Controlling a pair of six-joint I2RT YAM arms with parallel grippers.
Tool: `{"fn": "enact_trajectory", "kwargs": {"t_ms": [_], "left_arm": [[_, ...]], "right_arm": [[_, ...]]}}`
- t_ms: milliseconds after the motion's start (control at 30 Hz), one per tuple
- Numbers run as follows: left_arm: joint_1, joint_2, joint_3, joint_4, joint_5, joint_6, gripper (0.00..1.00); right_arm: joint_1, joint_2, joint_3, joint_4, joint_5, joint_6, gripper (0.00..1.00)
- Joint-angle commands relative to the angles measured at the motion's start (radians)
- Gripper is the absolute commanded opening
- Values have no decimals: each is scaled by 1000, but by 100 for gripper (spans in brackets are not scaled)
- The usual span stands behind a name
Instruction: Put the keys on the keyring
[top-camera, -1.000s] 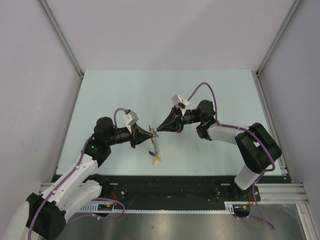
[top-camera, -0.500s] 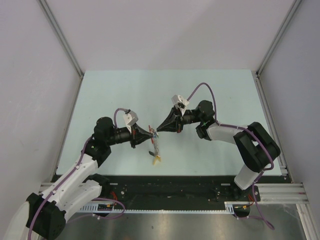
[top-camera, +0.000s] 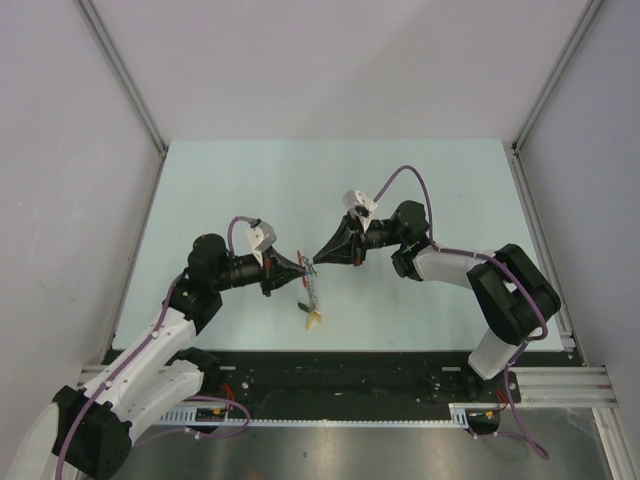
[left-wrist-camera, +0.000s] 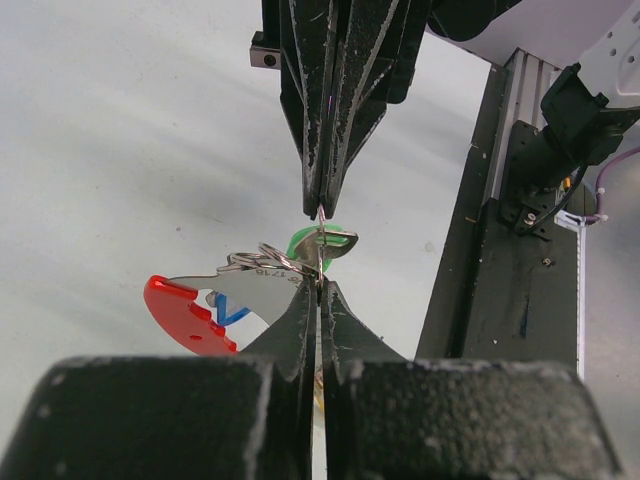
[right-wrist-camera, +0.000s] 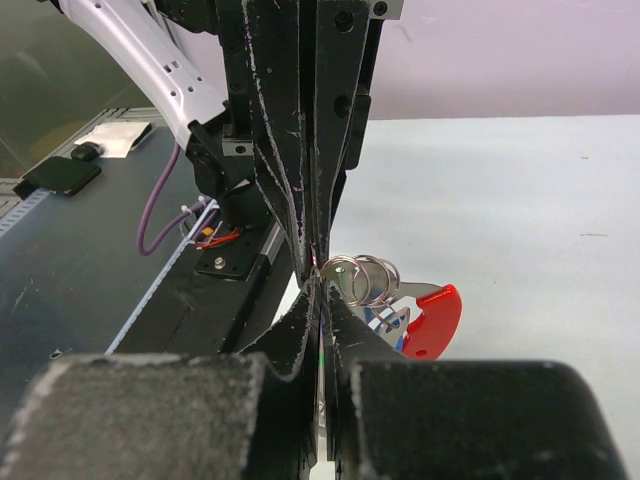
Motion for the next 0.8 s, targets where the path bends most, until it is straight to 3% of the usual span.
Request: {"fn": "enact_trajectory", "kwargs": {"t_ms": [0,767], "left_arm": [[-3,-18,6,59,30,9,1],[-3,-21,4,57,24,7,0]], "right_arm": [[3,-1,35,47,1,-4,0],[-17,-24,34,38,28,-6,0]]}}
